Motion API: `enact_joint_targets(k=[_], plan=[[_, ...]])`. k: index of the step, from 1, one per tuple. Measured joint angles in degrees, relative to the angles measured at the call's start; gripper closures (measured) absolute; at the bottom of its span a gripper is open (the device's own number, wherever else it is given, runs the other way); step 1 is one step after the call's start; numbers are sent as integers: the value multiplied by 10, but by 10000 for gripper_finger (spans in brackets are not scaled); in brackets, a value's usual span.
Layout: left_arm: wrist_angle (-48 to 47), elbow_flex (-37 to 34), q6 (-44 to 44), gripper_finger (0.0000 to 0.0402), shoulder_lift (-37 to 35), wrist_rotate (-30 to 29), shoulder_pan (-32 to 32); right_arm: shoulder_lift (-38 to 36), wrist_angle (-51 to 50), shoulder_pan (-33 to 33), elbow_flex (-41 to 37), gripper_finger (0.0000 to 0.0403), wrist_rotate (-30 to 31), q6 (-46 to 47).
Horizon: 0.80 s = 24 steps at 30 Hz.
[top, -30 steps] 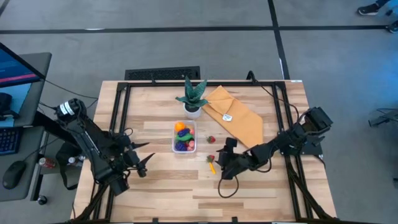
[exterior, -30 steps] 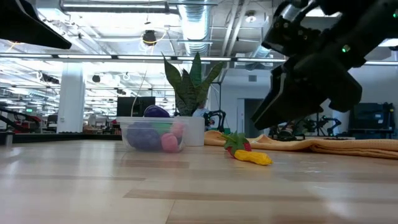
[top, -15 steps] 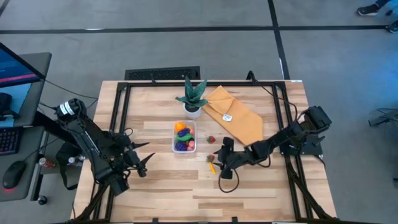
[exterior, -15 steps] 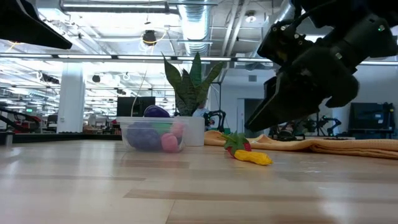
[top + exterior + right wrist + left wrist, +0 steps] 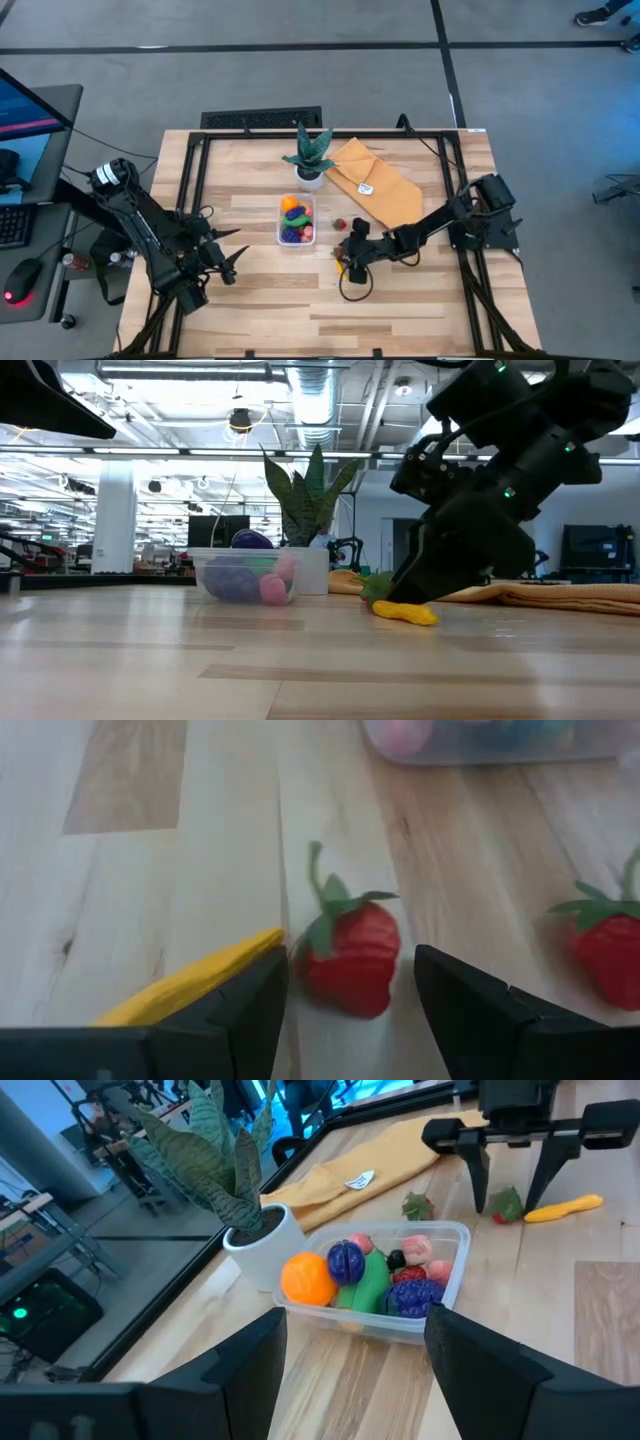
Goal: Pick and placing Produce into tupperware
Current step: Put the bottom strawberry into the transparent bin
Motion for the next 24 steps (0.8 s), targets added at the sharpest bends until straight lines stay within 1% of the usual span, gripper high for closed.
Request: enact_joint_targets(k=[19,24], plan=[[0,0,1,174,0,2,0,1,24,-4,1,190,-6,-22],[0,0,1,174,0,2,0,1,28,-6,1,206,-6,-24]])
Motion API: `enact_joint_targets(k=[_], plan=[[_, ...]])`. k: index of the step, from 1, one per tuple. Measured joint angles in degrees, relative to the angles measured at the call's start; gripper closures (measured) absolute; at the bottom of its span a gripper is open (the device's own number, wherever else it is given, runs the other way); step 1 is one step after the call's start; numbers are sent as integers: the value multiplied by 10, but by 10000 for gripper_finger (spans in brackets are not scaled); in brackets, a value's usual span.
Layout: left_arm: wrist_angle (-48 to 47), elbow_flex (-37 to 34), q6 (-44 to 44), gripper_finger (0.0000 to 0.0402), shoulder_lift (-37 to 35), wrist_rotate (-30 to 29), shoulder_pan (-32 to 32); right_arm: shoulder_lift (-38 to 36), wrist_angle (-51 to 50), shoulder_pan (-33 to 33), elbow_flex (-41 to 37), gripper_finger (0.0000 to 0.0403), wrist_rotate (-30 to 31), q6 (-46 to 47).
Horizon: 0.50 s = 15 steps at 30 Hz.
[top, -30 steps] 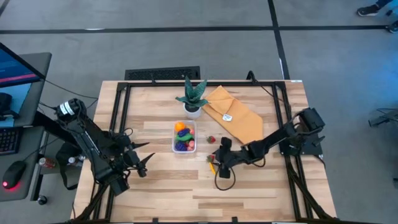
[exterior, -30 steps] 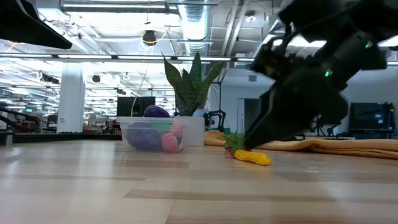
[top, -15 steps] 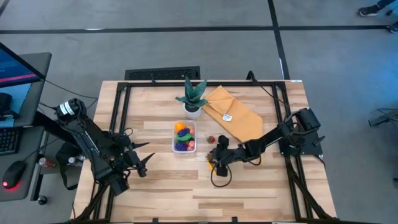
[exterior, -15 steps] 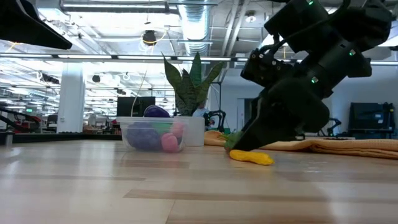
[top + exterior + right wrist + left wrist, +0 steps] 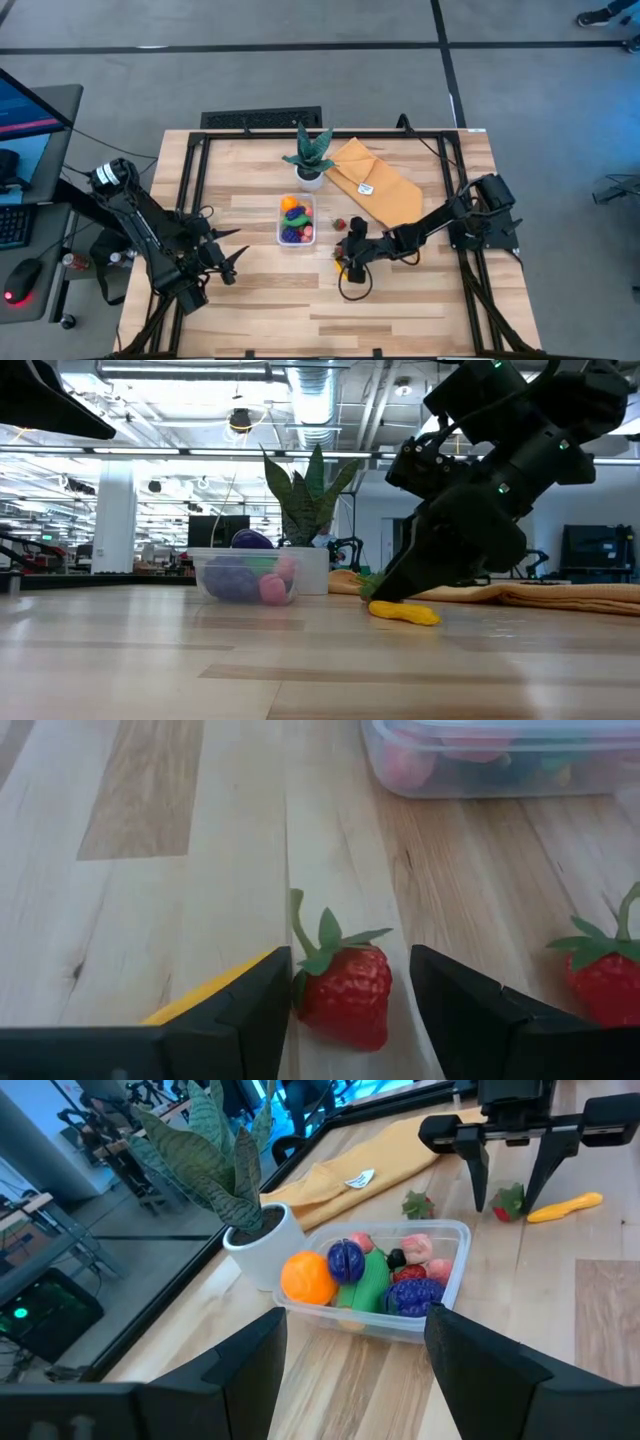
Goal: Pick and placing Produce into tupperware
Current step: Put the bottom strawberry into the transparent bin
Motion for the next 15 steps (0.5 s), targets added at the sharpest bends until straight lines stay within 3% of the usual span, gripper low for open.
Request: enact_joint_targets(k=[9,15], plan=[[0,0,0,174,0,0,0,0,0,0,0,254,0,0],[0,0,0,174,0,0,0,0,3,0,0,267,0,0]])
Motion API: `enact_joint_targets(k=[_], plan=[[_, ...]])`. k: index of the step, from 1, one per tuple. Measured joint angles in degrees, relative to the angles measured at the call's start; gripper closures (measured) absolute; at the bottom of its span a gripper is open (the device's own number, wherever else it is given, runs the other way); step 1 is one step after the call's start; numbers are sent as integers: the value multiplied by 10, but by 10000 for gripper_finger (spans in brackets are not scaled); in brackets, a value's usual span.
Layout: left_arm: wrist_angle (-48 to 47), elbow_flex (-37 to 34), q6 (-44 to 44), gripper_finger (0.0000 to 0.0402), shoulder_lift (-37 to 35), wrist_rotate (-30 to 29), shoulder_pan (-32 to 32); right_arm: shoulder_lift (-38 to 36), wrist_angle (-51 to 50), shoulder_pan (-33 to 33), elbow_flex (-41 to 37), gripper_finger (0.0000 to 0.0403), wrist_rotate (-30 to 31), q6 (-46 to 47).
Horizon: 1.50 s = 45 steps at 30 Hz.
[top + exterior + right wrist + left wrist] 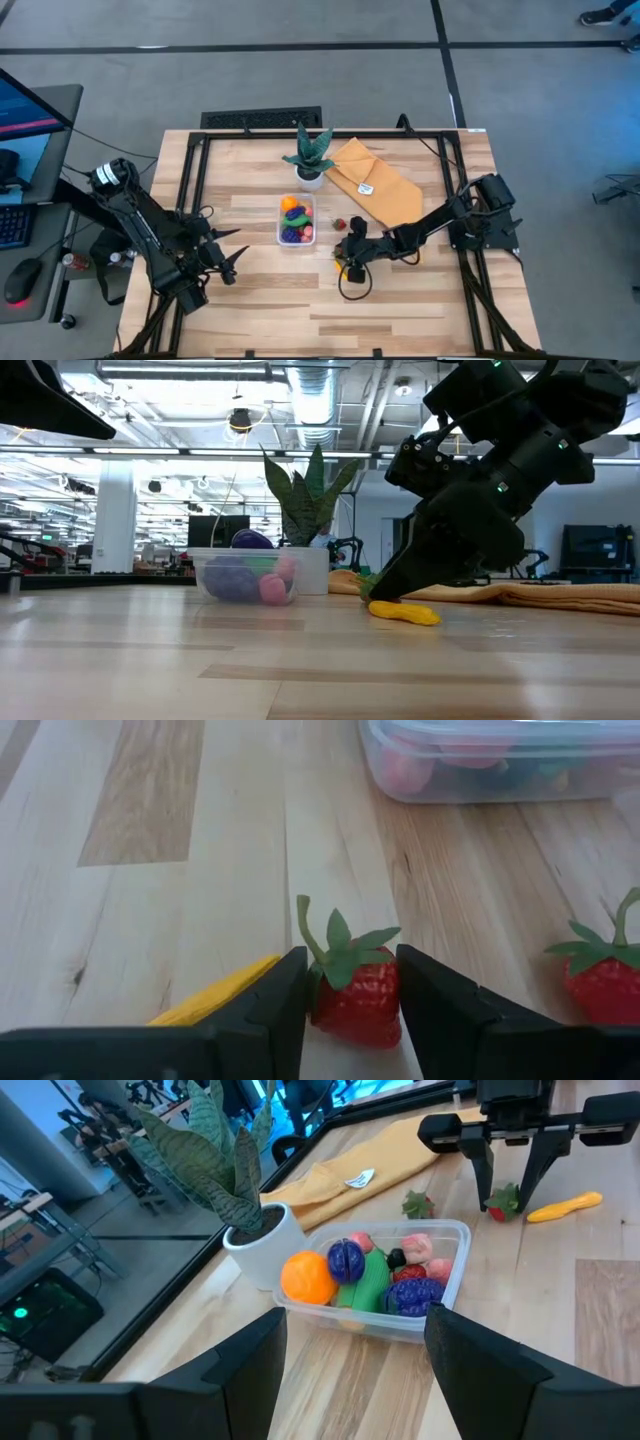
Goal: Pick and placing Produce into tupperware
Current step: Put the bottom strawberry into the transparent bin
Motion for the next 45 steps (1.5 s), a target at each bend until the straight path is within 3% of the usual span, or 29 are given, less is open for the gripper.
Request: enact_joint_targets(k=[45], plan=[[0,0,0,174,0,0,0,-9,23,1,0,292,0,-45]])
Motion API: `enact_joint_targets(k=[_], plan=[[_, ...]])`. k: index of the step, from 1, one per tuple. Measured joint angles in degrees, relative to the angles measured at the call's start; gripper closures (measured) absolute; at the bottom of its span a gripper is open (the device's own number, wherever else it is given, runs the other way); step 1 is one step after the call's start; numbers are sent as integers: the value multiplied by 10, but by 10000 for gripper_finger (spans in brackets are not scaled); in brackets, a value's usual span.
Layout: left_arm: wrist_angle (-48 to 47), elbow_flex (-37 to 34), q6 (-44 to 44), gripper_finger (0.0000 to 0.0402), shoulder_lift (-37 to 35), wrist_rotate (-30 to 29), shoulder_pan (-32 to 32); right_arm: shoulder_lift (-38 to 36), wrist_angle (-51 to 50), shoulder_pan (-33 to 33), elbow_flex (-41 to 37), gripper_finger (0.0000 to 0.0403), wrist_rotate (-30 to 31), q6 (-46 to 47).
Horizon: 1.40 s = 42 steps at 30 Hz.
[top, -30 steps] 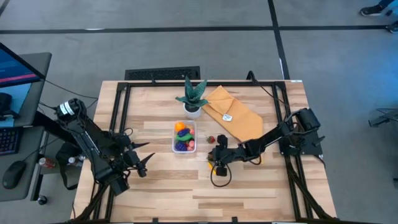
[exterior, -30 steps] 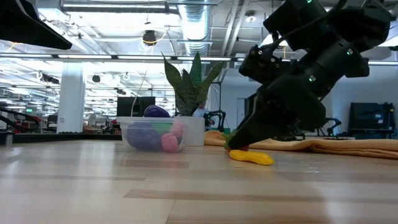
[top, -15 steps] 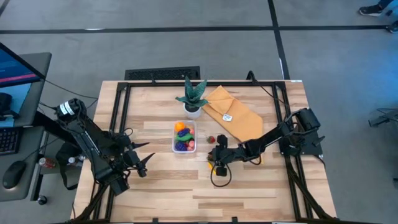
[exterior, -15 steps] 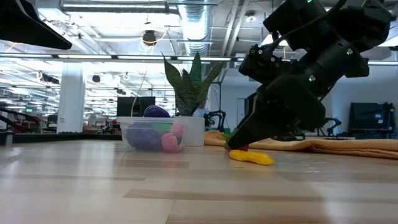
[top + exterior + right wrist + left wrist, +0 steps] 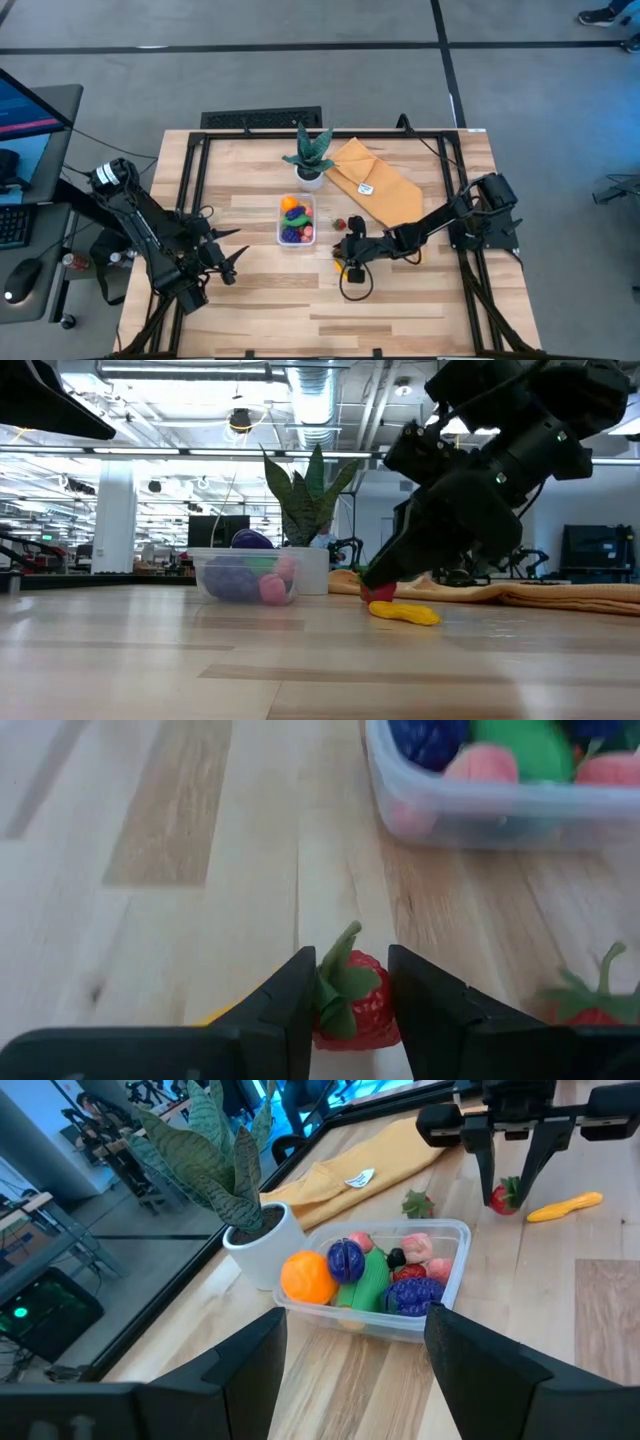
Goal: Pick and placing Produce into tupperware
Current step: Put the bottom strawberry into the transparent bin
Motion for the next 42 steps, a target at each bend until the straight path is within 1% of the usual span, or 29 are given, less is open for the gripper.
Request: enact_joint_targets(k=[11,23,31,35,42], plan=[[0,0,0,174,0,0,0,-21,8,1,6,293,3,-36],[0,0,0,174,0,0,0,-21,4,-6,68,294,6,-129],[0,0,0,174,0,0,0,-21,5,-40,118,294,5,-186],[0,0,0,174,0,0,0,-20,5,-63,140,294,-19,-200],[0,0,0,174,0,0,0,-19,5,-85,146,294,-48,-196]])
